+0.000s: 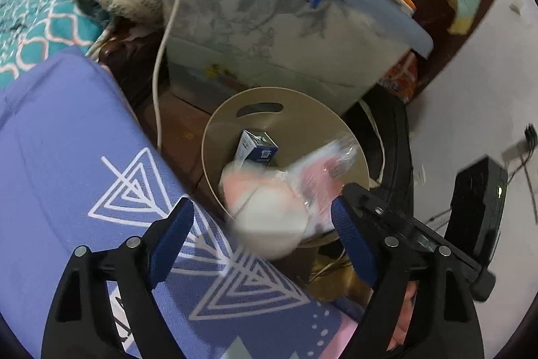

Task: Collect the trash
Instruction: 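Open both grippers over the wastebasket and swing back toward the bed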

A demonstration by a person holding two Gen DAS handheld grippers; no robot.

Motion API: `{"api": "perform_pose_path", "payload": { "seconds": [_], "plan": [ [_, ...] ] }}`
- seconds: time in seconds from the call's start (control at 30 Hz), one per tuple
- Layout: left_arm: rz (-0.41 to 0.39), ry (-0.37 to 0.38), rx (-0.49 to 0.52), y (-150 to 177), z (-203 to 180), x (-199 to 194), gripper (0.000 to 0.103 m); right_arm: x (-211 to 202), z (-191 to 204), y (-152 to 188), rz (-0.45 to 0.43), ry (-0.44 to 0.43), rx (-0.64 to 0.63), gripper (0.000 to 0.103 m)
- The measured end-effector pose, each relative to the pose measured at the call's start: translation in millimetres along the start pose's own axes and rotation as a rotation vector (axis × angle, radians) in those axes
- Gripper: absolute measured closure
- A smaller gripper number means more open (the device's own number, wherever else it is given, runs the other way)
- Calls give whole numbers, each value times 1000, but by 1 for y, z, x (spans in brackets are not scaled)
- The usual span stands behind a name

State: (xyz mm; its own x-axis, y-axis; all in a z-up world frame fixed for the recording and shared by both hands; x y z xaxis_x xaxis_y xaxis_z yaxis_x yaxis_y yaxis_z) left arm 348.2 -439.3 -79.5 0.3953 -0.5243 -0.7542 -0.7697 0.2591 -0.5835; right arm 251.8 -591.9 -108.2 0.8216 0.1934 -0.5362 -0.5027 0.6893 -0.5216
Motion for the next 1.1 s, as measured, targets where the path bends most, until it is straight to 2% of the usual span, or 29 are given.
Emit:
{"api": "perform_pose_path", "payload": {
  "seconds": [0.13,0.23,0.33,0.47,0.57,0.7,0.97,1.1],
  "plan": [
    [-33,-12,-21,6,14,-23,23,-15,8,-4,-44,2,-26,30],
    [-86,-40,-18,18,26,-56,23,-29,31,1,-65,-54,-43,31],
    [-166,-83,-28,37,46,-101,23,-33,66,16,-44,-125,-82,31],
    [-258,-167,-95,71,81,-164,23,-22,112,57,61,-212,-111,32],
    [-324,-256,-168,106,111,-212,23,-8,143,96,159,-262,-112,36],
    [-390,-357,-209,155,137,-267,23,7,183,154,276,-311,-141,41],
    [-605,-511,-368,229,193,-386,23,20,255,262,455,-346,-264,44],
    [-688,-570,-443,264,214,-431,23,25,283,295,498,-352,-320,42]
  ]
}}
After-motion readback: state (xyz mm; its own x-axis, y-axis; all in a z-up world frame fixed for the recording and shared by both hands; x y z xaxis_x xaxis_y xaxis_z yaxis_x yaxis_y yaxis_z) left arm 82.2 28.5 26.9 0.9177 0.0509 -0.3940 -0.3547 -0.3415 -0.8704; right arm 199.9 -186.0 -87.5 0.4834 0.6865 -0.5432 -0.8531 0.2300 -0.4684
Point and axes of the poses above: each gripper's, at about its wrist camera, not at the fingertips, and x roughly the way its jaws point, z to its left, y to its underside, the point moved 6 cm from there along x, roughly the way its jaws point, and after that the axes turned 6 degrees about -z, right-handed, at the moved point
